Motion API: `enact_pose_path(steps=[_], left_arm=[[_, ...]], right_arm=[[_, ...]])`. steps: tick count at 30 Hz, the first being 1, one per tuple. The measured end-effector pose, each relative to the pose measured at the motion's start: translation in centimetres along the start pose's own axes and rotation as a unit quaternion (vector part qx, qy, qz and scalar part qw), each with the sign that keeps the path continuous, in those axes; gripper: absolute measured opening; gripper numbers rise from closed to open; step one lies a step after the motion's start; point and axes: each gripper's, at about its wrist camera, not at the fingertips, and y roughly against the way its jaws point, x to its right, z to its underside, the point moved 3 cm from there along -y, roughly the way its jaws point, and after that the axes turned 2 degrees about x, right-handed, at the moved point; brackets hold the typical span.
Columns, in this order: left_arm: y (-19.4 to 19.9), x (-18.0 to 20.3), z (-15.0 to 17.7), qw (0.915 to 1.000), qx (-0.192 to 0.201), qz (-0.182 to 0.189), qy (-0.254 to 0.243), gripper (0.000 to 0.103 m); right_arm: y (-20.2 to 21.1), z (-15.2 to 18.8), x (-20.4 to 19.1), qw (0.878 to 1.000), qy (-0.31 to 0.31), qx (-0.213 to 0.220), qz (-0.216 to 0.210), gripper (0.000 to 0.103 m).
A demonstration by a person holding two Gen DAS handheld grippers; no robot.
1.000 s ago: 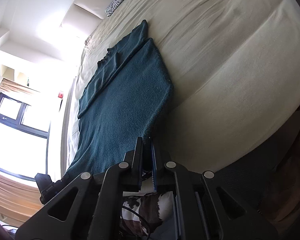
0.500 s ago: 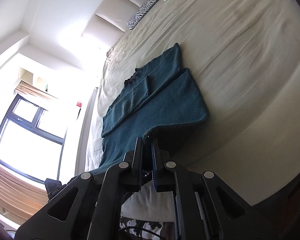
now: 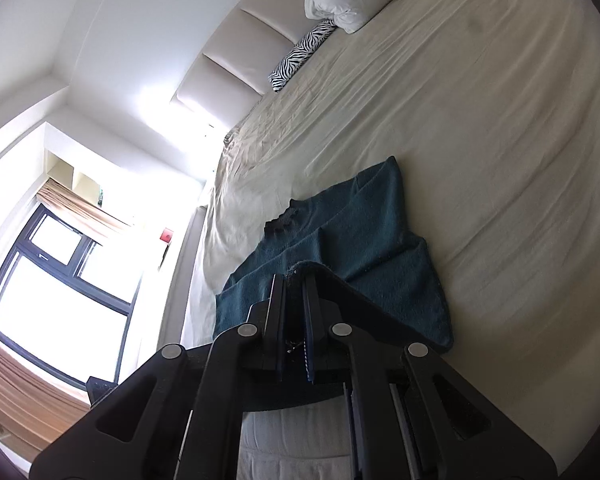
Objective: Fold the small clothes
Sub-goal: 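Lift the hem with the left gripper while the right gripper lifts it, folding toward the collar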
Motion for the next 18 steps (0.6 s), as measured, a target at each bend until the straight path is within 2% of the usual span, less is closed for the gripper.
enact_pose_path(steps=[8, 18], left_arm=[[-4.6, -1.3, -4.7, 0.9999, 0.003, -0.009, 0.015, 0.007], [-10.8, -3.6, -9.7, 0.9989, 0.003, -0.039, 0.024, 0.006]], right_arm=[[-6.2, -4.9, -0.2, 0.999, 0.013, 0.014, 0.028, 0.006], [-15.6, -9.1, 2.3, 0.998, 0.004, 0.012, 0.069, 0.006]])
